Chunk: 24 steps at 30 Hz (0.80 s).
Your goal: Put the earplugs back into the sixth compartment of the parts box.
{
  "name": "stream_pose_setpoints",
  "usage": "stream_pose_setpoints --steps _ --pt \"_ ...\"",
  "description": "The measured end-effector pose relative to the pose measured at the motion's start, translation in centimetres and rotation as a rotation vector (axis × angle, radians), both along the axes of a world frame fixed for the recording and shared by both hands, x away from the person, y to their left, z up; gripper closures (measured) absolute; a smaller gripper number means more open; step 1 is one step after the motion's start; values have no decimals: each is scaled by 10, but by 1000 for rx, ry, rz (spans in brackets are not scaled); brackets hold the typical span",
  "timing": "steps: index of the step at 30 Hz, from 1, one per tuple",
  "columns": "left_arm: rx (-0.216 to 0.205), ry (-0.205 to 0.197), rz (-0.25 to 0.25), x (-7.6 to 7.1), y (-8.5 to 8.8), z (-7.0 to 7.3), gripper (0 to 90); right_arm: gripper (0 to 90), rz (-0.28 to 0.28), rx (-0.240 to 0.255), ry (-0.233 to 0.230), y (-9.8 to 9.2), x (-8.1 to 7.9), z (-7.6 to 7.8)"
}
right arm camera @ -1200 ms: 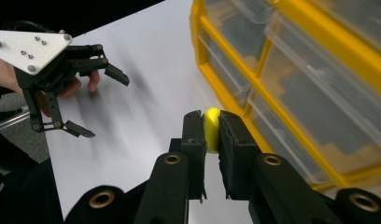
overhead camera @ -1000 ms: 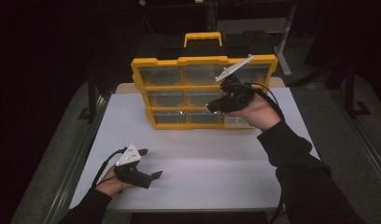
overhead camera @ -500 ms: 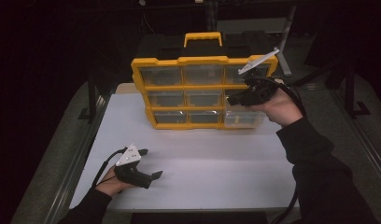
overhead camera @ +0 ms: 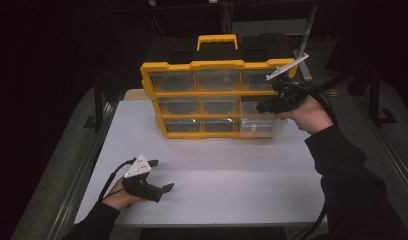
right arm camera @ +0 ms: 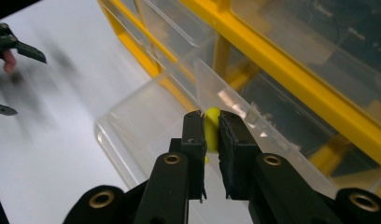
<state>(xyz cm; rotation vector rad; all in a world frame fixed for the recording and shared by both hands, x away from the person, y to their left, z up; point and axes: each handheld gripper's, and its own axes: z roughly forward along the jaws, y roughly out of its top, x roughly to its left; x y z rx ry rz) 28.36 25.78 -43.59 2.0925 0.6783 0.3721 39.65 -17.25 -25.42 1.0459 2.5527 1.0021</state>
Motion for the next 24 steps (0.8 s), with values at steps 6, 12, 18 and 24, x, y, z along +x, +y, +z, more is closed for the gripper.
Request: stream_pose_setpoints --steps 6,12,18,24 --pt "3 1 -1 0 0 0 4 794 -14 -26 23 -4 5 -9" --pt "4 2 -1 0 0 0 4 751 -18 -30 33 -4 5 -10" --pt "5 5 -2 0 0 -1 4 726 -21 -25 22 -6 4 -8" --pt "5 5 0 0 0 -1 4 805 -14 -11 21 -7 0 -2"
